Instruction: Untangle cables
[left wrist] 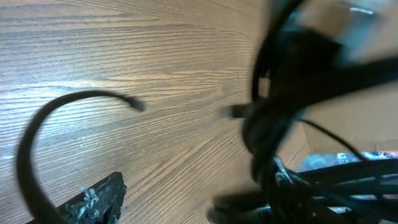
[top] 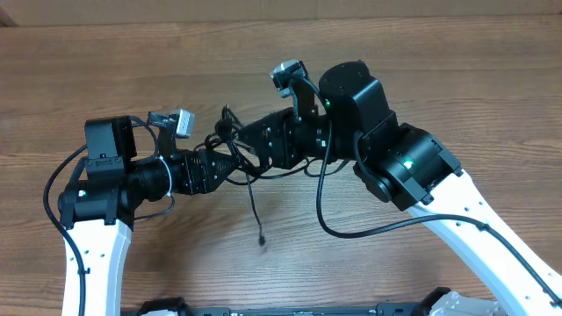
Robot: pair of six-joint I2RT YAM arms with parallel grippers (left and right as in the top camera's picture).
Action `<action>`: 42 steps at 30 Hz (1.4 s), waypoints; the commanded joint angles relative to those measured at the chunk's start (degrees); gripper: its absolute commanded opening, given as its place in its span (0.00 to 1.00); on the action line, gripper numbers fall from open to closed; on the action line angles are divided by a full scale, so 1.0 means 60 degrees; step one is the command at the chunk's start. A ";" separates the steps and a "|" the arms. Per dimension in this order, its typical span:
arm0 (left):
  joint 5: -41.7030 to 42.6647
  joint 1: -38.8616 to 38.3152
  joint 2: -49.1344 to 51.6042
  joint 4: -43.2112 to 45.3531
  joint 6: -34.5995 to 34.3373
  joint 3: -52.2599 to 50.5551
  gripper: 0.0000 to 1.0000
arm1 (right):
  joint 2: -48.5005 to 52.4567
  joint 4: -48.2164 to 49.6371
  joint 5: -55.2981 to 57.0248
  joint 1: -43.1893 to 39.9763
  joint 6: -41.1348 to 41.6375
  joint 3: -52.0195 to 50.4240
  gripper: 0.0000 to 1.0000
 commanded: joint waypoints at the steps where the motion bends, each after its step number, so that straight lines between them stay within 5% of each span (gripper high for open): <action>1: -0.0175 0.0040 0.0040 0.0015 0.0251 0.0131 0.73 | -0.0044 0.0266 -0.2051 0.0011 0.0576 0.0102 0.04; 21: -0.0608 0.0040 0.0040 -0.0157 0.0259 0.0131 0.66 | -0.0040 0.0834 -0.3541 0.0011 0.0845 0.0102 0.04; 34: -0.1872 0.0040 0.0175 -0.0441 0.0331 0.0117 0.66 | -0.0040 0.5344 -0.5344 -0.0219 0.3960 0.0102 0.04; 42: -0.2240 0.0036 0.0831 -0.0761 0.0517 0.0113 0.62 | -0.0040 0.8553 -0.5304 -0.1967 0.5504 0.0102 0.04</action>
